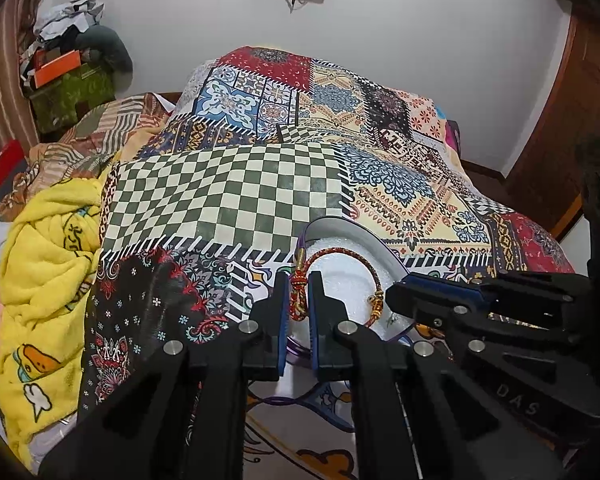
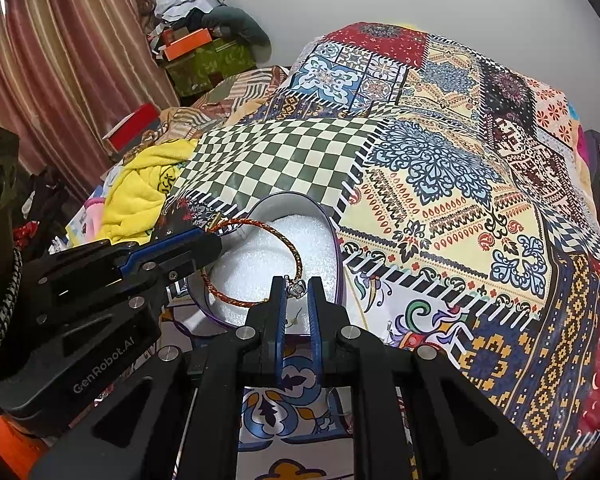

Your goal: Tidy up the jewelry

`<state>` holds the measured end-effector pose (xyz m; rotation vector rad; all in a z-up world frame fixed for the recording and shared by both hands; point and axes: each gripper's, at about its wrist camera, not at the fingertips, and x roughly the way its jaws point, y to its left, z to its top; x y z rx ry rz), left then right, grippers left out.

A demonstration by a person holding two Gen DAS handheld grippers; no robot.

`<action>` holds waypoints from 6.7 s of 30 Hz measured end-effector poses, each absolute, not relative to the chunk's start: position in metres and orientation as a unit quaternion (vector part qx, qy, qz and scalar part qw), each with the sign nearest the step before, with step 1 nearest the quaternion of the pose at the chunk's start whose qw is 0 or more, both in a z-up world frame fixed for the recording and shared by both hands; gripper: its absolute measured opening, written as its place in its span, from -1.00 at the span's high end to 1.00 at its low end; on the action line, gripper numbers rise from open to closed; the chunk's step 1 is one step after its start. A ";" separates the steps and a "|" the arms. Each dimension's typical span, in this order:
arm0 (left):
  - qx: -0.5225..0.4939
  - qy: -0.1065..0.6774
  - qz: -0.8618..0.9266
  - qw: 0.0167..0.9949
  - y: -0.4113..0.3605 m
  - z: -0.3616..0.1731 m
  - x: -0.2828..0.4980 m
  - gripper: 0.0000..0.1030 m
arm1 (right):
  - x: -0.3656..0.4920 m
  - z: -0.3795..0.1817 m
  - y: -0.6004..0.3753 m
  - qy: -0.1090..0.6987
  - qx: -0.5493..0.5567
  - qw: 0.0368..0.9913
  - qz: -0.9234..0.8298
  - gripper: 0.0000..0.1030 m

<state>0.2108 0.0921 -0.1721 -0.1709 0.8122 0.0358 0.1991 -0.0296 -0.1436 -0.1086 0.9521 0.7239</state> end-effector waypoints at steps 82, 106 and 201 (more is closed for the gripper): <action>-0.067 0.453 -0.030 0.889 0.033 -0.196 0.172 0.24 | 0.177 -0.174 -0.101 0.505 -0.021 0.807 0.304 0.28; -0.006 0.476 -0.096 0.874 -0.023 -0.212 0.221 0.35 | 0.173 -0.147 -0.169 0.468 0.036 0.847 0.250 0.45; -0.072 0.394 -0.010 0.916 0.089 -0.165 0.206 0.33 | 0.217 -0.111 -0.031 0.435 0.021 0.826 0.357 0.15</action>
